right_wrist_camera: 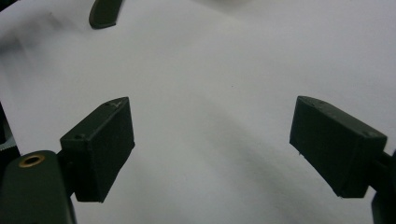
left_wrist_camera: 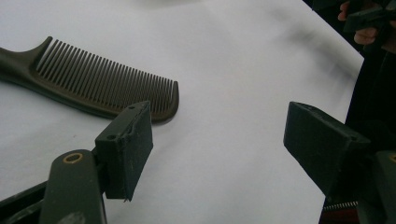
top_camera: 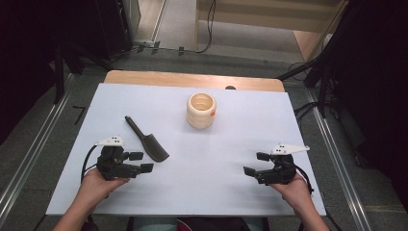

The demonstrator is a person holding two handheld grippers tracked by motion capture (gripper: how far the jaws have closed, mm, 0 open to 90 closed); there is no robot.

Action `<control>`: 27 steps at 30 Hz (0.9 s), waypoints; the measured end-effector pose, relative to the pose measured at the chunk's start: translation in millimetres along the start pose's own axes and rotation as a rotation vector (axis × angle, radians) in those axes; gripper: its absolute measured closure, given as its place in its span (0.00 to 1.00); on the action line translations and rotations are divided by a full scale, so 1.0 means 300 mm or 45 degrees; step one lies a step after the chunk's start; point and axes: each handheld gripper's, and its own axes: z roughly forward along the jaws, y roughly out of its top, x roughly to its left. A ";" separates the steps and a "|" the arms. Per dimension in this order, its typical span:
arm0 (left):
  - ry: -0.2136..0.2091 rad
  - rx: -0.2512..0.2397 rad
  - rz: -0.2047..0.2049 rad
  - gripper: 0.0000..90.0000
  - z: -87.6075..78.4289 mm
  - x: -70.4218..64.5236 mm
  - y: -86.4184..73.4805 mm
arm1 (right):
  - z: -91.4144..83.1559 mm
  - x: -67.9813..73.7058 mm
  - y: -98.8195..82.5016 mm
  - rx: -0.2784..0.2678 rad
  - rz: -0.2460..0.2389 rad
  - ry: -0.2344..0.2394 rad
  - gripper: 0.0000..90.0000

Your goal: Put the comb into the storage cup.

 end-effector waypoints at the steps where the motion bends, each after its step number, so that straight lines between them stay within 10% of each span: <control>1: 0.001 0.006 -0.002 0.28 0.001 -0.001 -0.001 | 0.001 -0.002 0.000 -0.006 0.005 0.003 0.13; 27: 0.018 0.037 0.006 0.29 0.008 0.000 0.002 | 0.011 -0.013 -0.005 0.048 0.040 0.039 0.14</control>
